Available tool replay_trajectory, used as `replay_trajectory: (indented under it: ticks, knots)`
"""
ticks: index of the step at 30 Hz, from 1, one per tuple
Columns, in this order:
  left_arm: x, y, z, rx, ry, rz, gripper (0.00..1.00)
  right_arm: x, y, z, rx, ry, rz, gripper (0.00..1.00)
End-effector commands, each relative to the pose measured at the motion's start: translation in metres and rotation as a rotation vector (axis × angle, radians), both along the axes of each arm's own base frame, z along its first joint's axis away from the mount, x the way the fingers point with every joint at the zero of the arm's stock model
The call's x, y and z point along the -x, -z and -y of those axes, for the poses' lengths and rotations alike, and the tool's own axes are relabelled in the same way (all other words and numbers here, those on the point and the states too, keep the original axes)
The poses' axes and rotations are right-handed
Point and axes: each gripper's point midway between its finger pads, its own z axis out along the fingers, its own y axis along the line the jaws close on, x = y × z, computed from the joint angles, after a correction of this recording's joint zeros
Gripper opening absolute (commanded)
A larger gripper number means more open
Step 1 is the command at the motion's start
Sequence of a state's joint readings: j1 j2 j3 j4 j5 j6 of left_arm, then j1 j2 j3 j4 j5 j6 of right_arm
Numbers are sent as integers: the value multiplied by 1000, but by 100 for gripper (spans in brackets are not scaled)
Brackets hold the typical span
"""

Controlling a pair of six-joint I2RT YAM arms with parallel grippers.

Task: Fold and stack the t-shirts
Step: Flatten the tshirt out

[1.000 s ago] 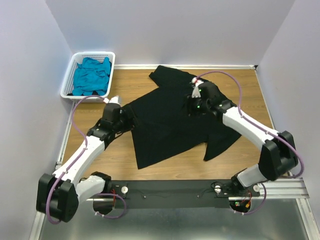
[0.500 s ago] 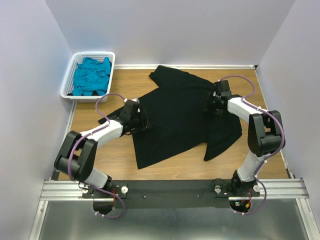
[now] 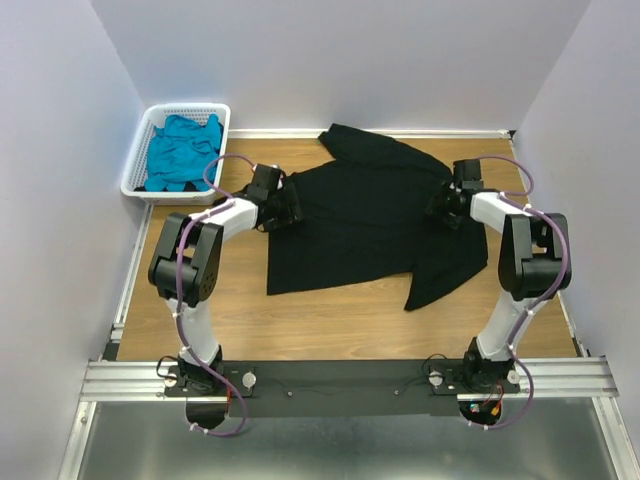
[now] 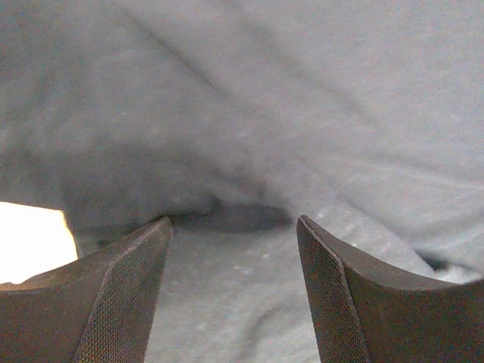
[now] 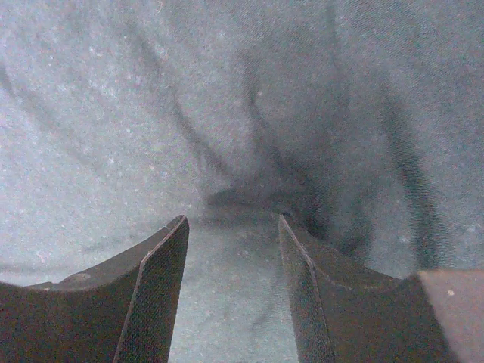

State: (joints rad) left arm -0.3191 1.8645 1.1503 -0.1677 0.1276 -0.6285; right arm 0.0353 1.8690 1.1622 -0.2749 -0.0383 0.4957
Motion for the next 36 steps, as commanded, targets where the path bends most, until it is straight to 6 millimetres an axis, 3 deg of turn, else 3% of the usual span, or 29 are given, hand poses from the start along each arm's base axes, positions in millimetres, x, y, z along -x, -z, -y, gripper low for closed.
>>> replay_trajectory:
  ticks: [1, 3, 6, 7, 8, 10, 11, 12, 13, 14, 15, 16, 18, 19, 22, 26, 36]
  knots:
    - [-28, 6, -24, -110, -23, -22, 76, -1, 26, 33, 9, 82, -62, 60]
    - [-43, 1, -27, -128, -21, -1, 76, -19, 11, 33, 15, 67, -15, 62]
    - [-60, -38, -22, -120, -15, 85, 82, -36, -28, 25, -19, 21, 80, 66]
    - [-59, -48, -22, -118, -14, 105, 85, -36, -37, 23, -27, 14, 100, 67]
    - [-56, -57, -21, -120, -14, 123, 90, -35, -59, 21, -32, 7, 146, 70]
    - [-38, -82, -24, -150, -28, 174, 95, -29, -77, 22, -22, -1, 182, 73]
    - [-29, -86, -27, -163, -36, 179, 99, -23, -82, 23, -10, -2, 190, 75]
    - [-19, -107, -33, -172, -58, 224, 99, -11, -93, 25, 7, -7, 210, 77]
    - [5, -88, -37, -203, -53, 173, 99, -2, -94, 27, 20, -4, 211, 80]
    - [18, -85, -42, -210, -72, 160, 99, 8, -94, 32, 44, 10, 204, 85]
    - [31, -97, -46, -203, -79, 187, 99, 27, -81, 34, 63, 10, 172, 88]
    - [55, -76, -50, -225, -67, 134, 99, 36, -92, 37, 77, 23, 196, 91]
    - [78, -77, -51, -234, -59, 142, 99, 55, -92, 35, 71, 29, 197, 94]
    - [95, -64, -55, -261, -47, 101, 99, 67, -93, 34, 69, 33, 206, 94]
    - [124, -49, -52, -279, -13, 58, 99, 83, -94, 33, 57, 46, 220, 95]
    - [139, -28, -46, -294, 12, 7, 99, 106, -99, 31, 45, 51, 260, 95]
    - [118, 2, -26, -360, 65, -49, 84, 118, -101, 29, 46, 32, 272, 95]
